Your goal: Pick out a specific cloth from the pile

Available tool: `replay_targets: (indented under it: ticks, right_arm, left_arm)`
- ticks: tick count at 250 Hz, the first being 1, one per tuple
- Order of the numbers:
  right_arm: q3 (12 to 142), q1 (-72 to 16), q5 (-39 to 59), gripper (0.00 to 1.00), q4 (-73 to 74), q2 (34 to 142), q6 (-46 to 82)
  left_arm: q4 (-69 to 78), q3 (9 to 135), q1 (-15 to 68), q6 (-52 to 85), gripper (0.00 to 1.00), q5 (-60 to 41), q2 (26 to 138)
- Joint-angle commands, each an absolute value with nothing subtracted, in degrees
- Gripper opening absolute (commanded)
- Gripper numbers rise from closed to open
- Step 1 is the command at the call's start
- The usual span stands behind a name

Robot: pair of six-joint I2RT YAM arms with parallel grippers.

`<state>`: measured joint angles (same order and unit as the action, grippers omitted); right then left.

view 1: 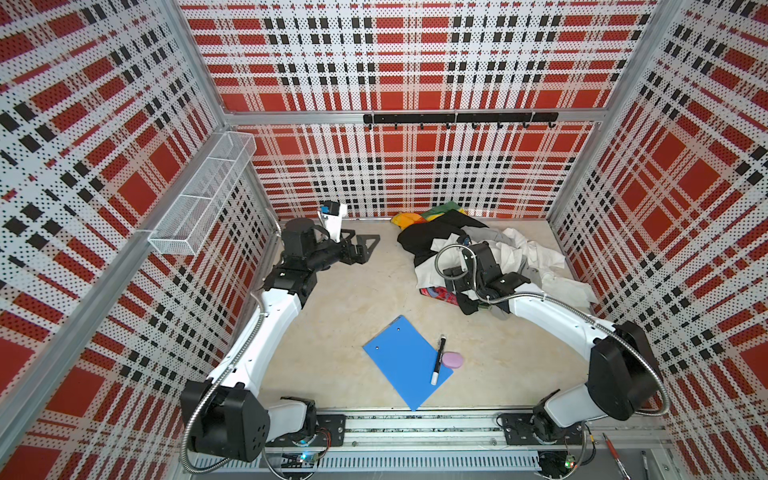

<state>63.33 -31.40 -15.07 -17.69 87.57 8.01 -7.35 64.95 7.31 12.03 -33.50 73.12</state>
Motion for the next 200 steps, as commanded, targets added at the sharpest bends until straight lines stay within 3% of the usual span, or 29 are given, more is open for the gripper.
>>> replay_targets:
  ticks: [1,48,134,151,200]
  right_arm:
    - [66.9,-32.9,-14.1,1.00,-17.1,91.6,6.2]
    - [71.1,-33.7,-14.2,1.00,-16.1,99.5,7.8]
    - [79.4,-33.8,-24.4,1.00,-22.7,115.5,14.5]
    - [79.8,-33.8,-25.0,0.89,-22.3,116.8,15.2]
    - [81.6,-33.8,-26.1,0.32,-21.8,117.7,15.8]
  left_arm:
    - [-4.4,64.8,6.1,13.5,0.99,-36.9,72.1]
    - [-3.7,64.4,5.4,13.5,0.99,-37.6,71.6]
    - [-1.9,63.6,5.5,15.6,0.99,-38.5,71.7]
    - [-1.7,63.5,5.5,15.9,0.99,-38.7,71.6]
    - [-1.2,63.3,5.4,16.1,0.99,-38.6,71.5]
